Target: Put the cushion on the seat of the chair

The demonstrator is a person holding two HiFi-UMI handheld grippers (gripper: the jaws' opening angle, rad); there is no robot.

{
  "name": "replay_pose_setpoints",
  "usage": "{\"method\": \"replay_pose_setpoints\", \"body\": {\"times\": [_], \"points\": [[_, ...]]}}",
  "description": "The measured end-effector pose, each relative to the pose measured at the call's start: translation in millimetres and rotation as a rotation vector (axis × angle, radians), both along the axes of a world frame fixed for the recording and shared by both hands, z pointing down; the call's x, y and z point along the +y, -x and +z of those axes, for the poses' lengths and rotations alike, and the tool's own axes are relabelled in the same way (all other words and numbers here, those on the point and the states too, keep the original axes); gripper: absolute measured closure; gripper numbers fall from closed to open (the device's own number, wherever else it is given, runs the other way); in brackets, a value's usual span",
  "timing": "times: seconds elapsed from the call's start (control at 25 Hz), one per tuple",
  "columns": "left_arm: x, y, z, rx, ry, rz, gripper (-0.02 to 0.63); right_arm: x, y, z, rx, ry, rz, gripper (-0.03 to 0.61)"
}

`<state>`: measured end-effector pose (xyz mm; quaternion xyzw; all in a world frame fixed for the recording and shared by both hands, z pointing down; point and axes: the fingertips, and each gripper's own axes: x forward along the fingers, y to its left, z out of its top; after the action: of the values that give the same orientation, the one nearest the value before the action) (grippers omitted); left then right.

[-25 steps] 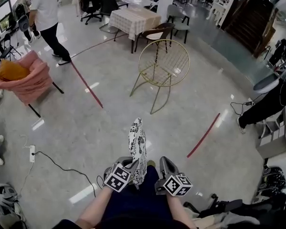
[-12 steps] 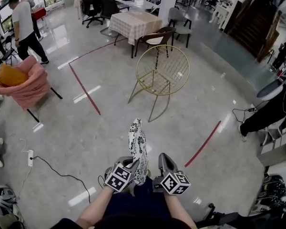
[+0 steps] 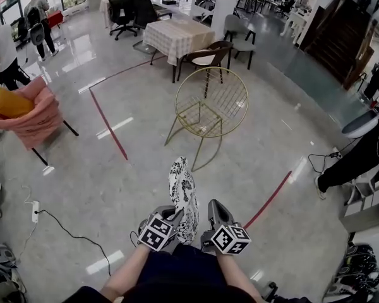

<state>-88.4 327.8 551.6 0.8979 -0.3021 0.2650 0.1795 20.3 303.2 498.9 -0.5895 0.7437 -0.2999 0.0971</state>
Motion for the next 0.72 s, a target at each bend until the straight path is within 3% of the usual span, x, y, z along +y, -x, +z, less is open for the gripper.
{"method": "replay_pose_setpoints", "body": {"times": [0.48,0.72], "points": [[-30.6,-30.2,8.0,-0.025,-0.025,-0.06,0.578,-36.6,-23.0,10.3,-0.027,-0.008,-0.072,0.575],[-38.1,-35.8,1.3,-0.025,-0.029,-0.067,0.578,-40.8,-32.2,13.6,-0.066,0.004,-0.05,0.575]]}}
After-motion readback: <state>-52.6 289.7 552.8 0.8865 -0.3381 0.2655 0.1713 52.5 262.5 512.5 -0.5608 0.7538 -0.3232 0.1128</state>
